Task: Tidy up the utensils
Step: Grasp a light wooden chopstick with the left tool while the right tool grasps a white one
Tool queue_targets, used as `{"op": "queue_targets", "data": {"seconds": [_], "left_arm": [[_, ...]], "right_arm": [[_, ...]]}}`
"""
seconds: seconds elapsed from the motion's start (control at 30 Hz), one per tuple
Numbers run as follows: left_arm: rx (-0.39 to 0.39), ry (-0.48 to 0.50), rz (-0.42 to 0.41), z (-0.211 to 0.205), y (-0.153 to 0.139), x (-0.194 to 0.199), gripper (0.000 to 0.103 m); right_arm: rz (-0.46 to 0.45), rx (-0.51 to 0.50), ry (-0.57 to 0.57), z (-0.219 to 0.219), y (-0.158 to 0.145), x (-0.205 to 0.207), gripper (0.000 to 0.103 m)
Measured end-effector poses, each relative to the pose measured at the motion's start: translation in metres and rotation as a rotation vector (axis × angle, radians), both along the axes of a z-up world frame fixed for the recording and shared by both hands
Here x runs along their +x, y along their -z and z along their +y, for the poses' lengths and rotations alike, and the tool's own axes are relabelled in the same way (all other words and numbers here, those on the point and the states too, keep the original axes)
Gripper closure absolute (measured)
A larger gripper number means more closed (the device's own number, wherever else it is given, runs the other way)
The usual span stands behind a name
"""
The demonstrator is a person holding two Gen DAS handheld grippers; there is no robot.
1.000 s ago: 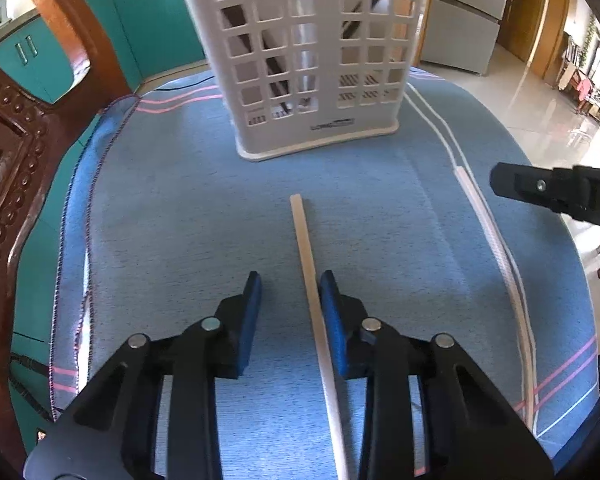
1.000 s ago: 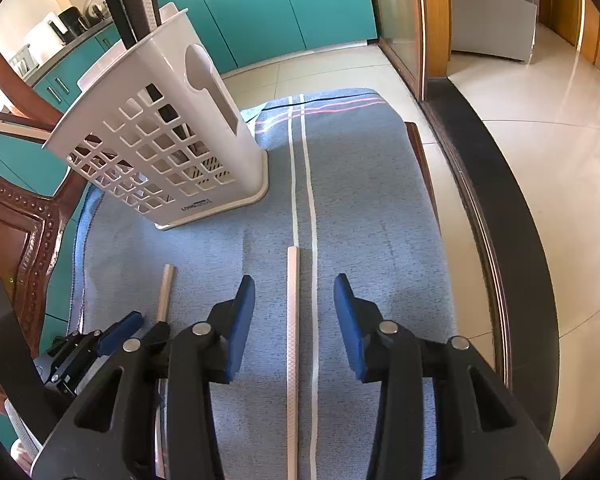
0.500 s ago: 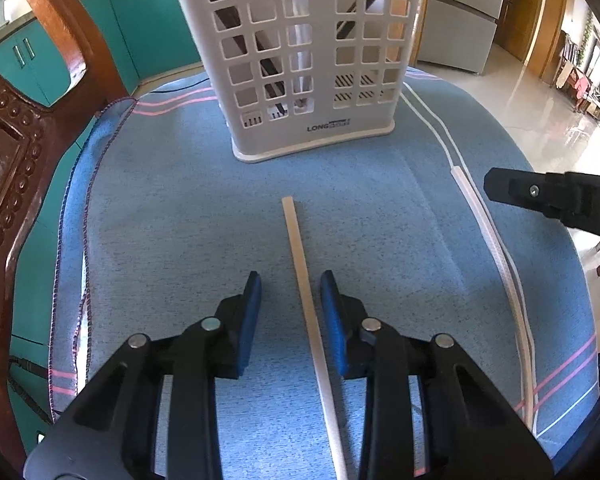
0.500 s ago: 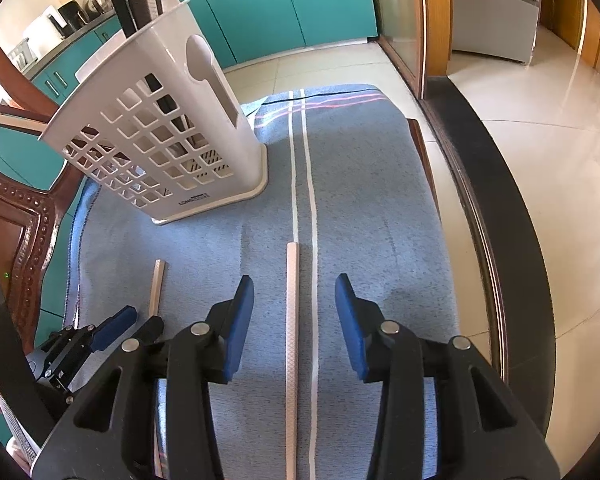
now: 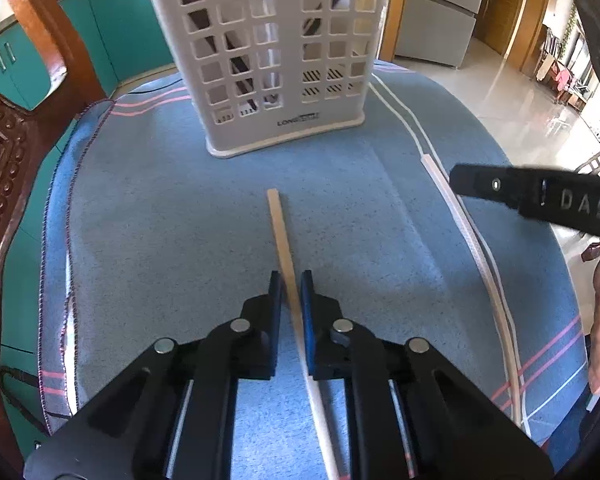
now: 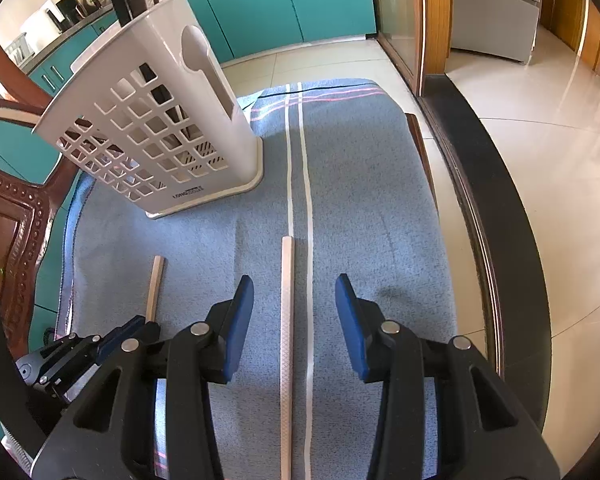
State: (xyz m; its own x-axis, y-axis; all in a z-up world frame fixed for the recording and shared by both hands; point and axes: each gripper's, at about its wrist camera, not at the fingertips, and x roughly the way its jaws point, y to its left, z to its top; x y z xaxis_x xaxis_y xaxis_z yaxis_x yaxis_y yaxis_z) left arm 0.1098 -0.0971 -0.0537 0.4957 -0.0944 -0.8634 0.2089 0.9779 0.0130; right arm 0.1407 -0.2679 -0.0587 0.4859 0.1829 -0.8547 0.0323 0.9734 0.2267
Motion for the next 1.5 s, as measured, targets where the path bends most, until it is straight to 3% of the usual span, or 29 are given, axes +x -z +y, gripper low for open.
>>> {"op": "queue_targets", "data": {"seconds": [0.13, 0.27, 0.4, 0.47, 0.53, 0.63, 0.9, 1.1, 1.37, 1.5], "left_arm": [[-0.028, -0.042, 0.0, 0.012, -0.003, -0.001, 0.092], [-0.035, -0.055, 0.006, 0.017, 0.0, -0.004, 0.08], [-0.018, -0.028, 0.007, 0.017, 0.003, -0.007, 0.08], [-0.02, -0.015, 0.011, 0.018, 0.003, -0.009, 0.082], [-0.022, 0.008, 0.015, 0.019, 0.004, -0.011, 0.088], [-0.009, 0.046, 0.017, 0.017, 0.004, -0.015, 0.09], [-0.017, 0.038, 0.033, 0.022, 0.003, -0.017, 0.09], [-0.021, 0.022, 0.037, 0.017, 0.002, -0.013, 0.09], [-0.059, -0.029, 0.038, 0.028, 0.003, -0.002, 0.079], [-0.051, -0.039, 0.029, 0.023, 0.004, 0.002, 0.072]], "right_arm": [[0.009, -0.076, -0.029, 0.01, 0.008, -0.002, 0.061], [0.016, -0.139, -0.059, 0.021, 0.015, -0.004, 0.061], [0.009, -0.204, -0.071, 0.031, 0.021, -0.005, 0.061], [0.003, -0.217, -0.078, 0.036, 0.022, -0.005, 0.068], [-0.002, -0.223, -0.087, 0.04, 0.022, -0.005, 0.086], [-0.002, -0.201, -0.092, 0.045, 0.023, -0.005, 0.096], [0.03, -0.019, -0.084, 0.04, 0.023, -0.004, 0.096], [0.023, -0.085, -0.094, 0.04, 0.021, -0.005, 0.096], [-0.004, -0.116, -0.093, 0.039, 0.014, -0.007, 0.092], [-0.001, -0.149, -0.1, 0.042, 0.014, -0.004, 0.083]]}}
